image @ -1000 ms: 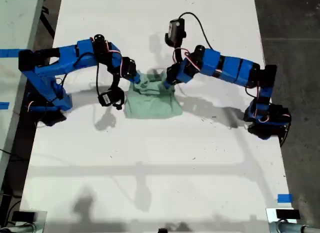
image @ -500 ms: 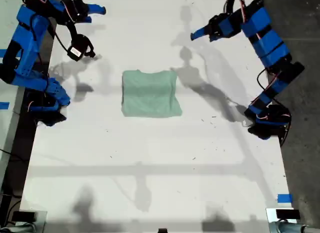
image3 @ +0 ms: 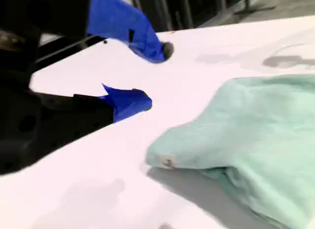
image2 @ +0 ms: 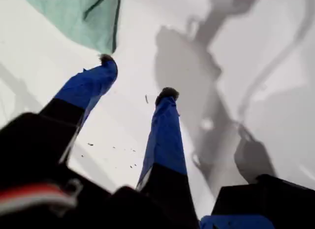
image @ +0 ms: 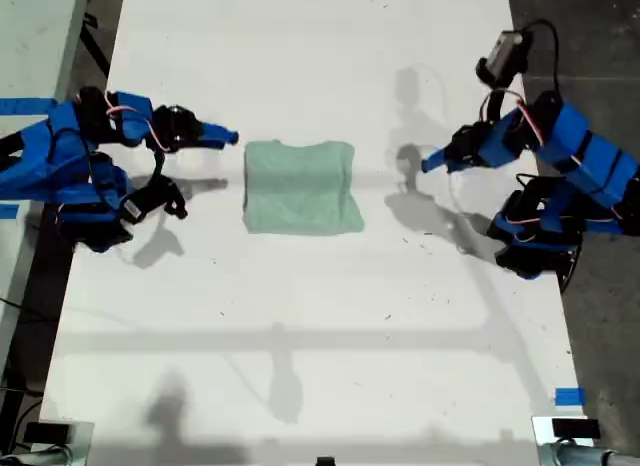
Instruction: Fold tshirt
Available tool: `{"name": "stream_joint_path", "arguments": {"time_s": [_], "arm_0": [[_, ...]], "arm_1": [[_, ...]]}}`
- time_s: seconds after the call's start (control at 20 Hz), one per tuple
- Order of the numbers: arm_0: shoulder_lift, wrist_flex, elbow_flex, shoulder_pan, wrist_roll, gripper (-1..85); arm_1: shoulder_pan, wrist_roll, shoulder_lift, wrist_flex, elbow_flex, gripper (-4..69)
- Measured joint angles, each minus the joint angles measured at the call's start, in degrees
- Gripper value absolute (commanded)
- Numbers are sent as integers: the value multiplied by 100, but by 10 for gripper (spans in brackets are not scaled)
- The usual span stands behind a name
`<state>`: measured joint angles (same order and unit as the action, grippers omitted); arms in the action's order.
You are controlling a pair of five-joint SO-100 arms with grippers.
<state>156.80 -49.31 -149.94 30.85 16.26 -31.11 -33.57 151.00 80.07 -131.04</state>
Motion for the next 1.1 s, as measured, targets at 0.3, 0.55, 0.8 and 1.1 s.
{"name": "stream_joint_path", "arguments": {"time_s": [0.3,0.55,0.8,1.1], "arm_0": [[3138,220,-3006,-1512,-1670,1],[4333,-967,-3217,-1485,-1925,101],[4333,-1020,-3234,-1688,-1960,115],[4333,-1020,-3243,-1714,-1960,115]], "arm_1": [[2777,2848,4526,-158,-3656,28],[2848,3366,4790,-729,-4333,90],[2821,-598,4834,-773,-4491,70],[2839,-1292,4834,-747,-4491,67]]}}
